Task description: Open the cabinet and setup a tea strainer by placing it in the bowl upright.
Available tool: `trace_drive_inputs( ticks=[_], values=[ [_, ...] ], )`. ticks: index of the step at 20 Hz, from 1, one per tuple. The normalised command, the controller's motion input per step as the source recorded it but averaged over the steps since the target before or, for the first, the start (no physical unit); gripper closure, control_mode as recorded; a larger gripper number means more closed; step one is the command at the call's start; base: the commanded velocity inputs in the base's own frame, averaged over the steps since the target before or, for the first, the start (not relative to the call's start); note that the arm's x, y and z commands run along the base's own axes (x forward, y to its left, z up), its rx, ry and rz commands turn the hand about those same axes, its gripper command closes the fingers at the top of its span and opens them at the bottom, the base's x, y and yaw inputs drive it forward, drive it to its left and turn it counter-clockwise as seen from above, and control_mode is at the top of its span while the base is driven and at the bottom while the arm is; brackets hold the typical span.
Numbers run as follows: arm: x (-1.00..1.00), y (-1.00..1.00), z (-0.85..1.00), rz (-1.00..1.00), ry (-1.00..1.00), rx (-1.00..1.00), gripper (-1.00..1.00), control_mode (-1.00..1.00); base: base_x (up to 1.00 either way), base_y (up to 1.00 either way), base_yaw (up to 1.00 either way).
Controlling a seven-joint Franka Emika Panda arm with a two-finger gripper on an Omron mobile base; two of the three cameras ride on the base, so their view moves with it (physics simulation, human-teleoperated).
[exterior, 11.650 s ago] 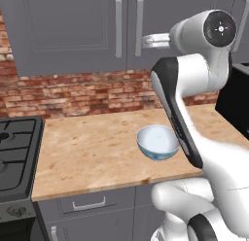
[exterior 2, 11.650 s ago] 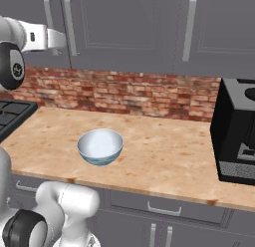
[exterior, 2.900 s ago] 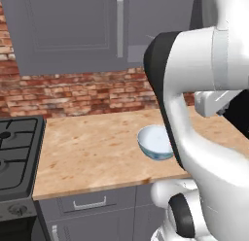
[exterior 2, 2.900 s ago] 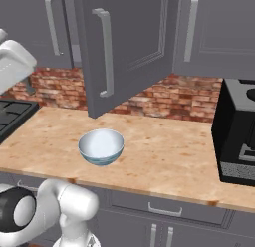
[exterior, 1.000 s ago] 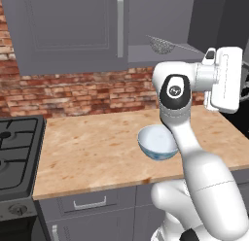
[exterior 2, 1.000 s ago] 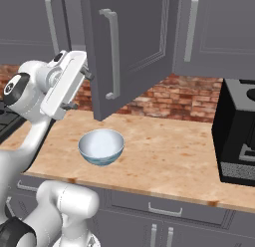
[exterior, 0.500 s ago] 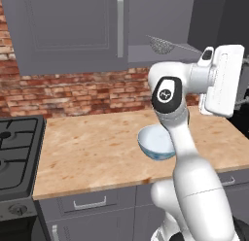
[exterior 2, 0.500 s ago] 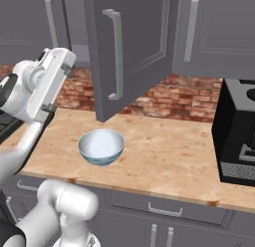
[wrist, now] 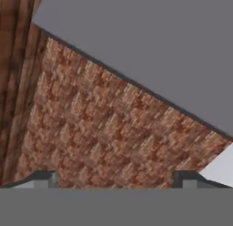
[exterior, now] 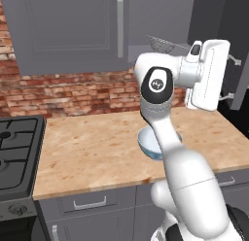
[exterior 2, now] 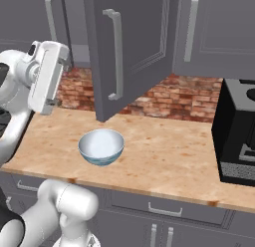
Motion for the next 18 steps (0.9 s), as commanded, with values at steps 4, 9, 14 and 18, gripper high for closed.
trace_drive_inputs(
  ticks=[4, 9, 14, 18],
  values=[
    [0.65, 0.0, -0.06, 0.24, -0.15, 0.07, -1.0, -1.0, 0.0, 0.0, 0.0],
    [0.5, -0.42, -0.03, 0.03, 0.0, 0.05, -1.0, -1.0, 0.0, 0.0, 0.0],
    [0.23, -0.75, -0.39, -0.05, 0.0, 0.02, -1.0, -1.0, 0.0, 0.0, 0.0],
    [0.07, -0.68, -0.34, -0.08, 0.0, 0.01, -1.0, -1.0, 0.0, 0.0, 0.0]
  ],
)
